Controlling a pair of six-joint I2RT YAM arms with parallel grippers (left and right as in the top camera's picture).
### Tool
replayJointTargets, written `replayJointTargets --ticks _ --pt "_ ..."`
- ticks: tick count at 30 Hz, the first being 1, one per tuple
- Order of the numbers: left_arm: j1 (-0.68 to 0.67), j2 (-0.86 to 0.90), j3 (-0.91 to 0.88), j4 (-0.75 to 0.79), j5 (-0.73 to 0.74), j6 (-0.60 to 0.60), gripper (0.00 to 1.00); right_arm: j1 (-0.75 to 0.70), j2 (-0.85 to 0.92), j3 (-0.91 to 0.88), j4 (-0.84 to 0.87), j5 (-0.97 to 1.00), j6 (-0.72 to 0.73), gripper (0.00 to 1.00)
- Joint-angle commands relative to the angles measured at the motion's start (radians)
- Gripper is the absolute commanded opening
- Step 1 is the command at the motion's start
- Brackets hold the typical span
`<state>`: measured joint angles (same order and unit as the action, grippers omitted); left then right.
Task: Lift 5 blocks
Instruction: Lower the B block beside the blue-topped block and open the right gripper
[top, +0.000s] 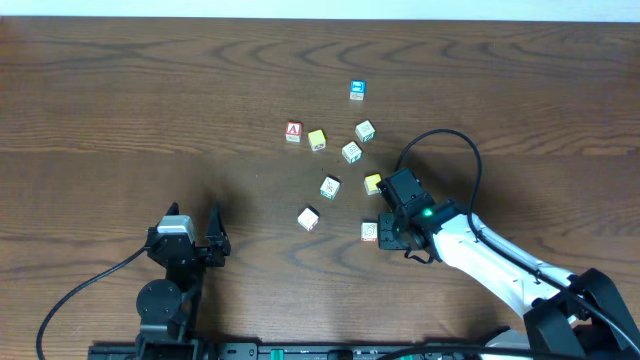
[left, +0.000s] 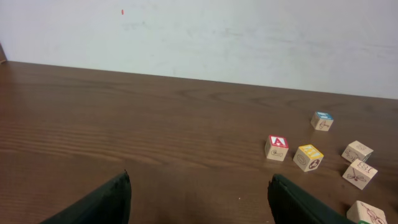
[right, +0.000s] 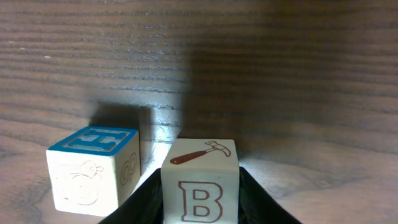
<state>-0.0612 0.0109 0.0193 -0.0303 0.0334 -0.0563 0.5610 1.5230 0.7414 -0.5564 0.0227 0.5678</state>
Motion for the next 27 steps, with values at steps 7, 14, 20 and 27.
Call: replayJointTargets --ticks 7,14,20,27 --pt "0.004 -0.006 -0.015 -0.041 -0.027 -0.009 0.71 0.003 0.005 -0.016 0.034 0.026 0.011 0.43" --pt "0.004 -0.006 -0.015 -0.041 -0.027 -0.009 0.71 0.003 0.005 -0.016 0.063 0.053 0.011 0.47" --pt "0.004 -0.006 -0.015 -0.041 -0.027 -0.009 0.71 0.003 0.005 -0.014 0.093 0.058 -0.008 0.52" --pt "0.004 -0.006 -0.015 -0.041 -0.027 -0.009 0.71 0.002 0.005 0.048 0.071 0.059 -0.089 0.56"
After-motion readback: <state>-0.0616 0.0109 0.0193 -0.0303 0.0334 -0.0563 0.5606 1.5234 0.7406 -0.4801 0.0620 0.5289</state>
